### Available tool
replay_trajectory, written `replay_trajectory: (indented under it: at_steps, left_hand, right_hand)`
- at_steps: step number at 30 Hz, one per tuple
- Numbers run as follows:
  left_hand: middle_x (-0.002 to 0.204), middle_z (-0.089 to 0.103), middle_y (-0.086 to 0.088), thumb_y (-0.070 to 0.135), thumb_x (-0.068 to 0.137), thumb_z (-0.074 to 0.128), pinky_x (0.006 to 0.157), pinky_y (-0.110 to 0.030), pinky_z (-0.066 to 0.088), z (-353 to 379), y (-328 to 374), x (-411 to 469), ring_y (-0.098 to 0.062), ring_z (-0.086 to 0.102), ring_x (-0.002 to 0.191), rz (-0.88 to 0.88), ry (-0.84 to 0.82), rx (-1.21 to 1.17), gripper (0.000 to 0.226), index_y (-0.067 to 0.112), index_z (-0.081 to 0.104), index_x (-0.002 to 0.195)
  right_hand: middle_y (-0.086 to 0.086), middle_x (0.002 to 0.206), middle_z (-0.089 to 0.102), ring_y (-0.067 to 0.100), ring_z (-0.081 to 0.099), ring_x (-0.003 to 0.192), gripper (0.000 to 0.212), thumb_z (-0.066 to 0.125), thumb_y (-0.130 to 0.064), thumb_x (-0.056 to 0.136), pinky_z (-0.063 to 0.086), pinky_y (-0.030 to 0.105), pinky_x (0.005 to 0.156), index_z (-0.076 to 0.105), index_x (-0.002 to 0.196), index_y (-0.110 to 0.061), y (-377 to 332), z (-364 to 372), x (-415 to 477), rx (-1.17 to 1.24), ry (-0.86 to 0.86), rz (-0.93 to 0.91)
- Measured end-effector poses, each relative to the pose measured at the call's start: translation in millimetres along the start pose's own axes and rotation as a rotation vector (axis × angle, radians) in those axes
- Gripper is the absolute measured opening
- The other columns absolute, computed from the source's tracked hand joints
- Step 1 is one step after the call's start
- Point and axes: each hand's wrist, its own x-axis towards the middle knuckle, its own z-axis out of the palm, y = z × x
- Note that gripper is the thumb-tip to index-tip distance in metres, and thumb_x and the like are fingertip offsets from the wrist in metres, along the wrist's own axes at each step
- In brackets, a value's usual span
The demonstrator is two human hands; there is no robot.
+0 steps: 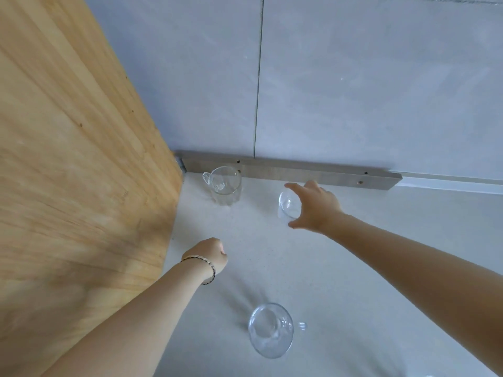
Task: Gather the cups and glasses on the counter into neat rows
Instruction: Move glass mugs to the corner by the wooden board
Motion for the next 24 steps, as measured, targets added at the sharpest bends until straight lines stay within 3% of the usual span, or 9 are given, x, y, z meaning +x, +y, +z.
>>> replay_trajectory:
  at_steps: [5, 10, 14, 18, 21, 24]
  left_hand:
    - [0.082, 0.044, -0.001, 0.007, 0.085, 0.038, 0.054, -0.025, 0.022, -2.4, -9.3, 5.2, -0.021, 0.037, 0.074, -0.027, 0.013, -0.013, 0.023, 0.022, 0.036, 0.068]
    - [0.085, 0.046, 0.001, 0.008, 0.087, 0.038, 0.062, -0.025, 0.029, 1.2, -17.6, 7.4, -0.021, 0.039, 0.075, -0.036, 0.004, -0.021, 0.022, 0.023, 0.039, 0.071]
    - [0.084, 0.050, 0.000, 0.011, 0.090, 0.038, 0.068, -0.025, 0.034, 1.3, -21.7, 4.8, -0.022, 0.045, 0.076, -0.034, -0.001, -0.019, 0.016, 0.020, 0.046, 0.078]
    - [0.083, 0.047, -0.001, 0.011, 0.089, 0.040, 0.063, -0.026, 0.030, 2.7, -22.9, -1.3, -0.021, 0.040, 0.074, -0.029, -0.005, -0.035, 0.020, 0.020, 0.040, 0.072]
    - [0.082, 0.045, -0.003, 0.010, 0.088, 0.041, 0.062, -0.026, 0.027, 9.8, -22.7, -11.0, -0.021, 0.039, 0.074, -0.035, -0.011, -0.042, 0.021, 0.020, 0.038, 0.069]
    - [0.082, 0.044, -0.003, 0.009, 0.086, 0.041, 0.066, -0.027, 0.028, 18.5, -22.6, -24.4, -0.020, 0.038, 0.075, -0.039, -0.016, -0.042, 0.024, 0.021, 0.037, 0.066]
  right_hand:
    - [0.006, 0.138, 0.039, 0.026, 0.054, 0.118, 0.087, 0.076, -0.036, 0.071, 0.047, 0.034, 0.090, 0.028, 0.144, -0.034, -41.4, -5.4, 49.9, 0.050, 0.023, -0.030]
    - [0.006, 0.139, 0.039, 0.026, 0.054, 0.120, 0.087, 0.078, -0.033, 0.069, 0.048, 0.035, 0.088, 0.030, 0.142, -0.033, -53.7, 5.7, 69.9, 0.023, -0.013, -0.011]
    - [0.008, 0.144, 0.035, 0.029, 0.047, 0.127, 0.090, 0.077, -0.032, 0.074, 0.043, 0.038, 0.100, 0.024, 0.146, -0.031, -50.5, 9.8, 55.7, 0.120, 0.008, -0.032]
    - [0.009, 0.150, 0.028, 0.026, 0.031, 0.138, 0.074, 0.068, -0.029, 0.083, 0.027, 0.037, 0.114, 0.029, 0.146, -0.023, -43.6, 13.8, 6.3, 0.121, 0.093, -0.130]
    - [0.006, 0.148, 0.033, 0.022, 0.033, 0.137, 0.058, 0.059, -0.031, 0.089, 0.028, 0.034, 0.114, 0.037, 0.142, -0.020, -33.2, 27.4, -47.8, 0.087, -0.038, -0.219]
    - [0.003, 0.148, 0.032, 0.020, 0.034, 0.136, 0.067, 0.062, -0.040, 0.087, 0.032, 0.032, 0.112, 0.032, 0.145, -0.023, -25.8, 41.5, -98.8, 0.094, -0.284, -0.274]
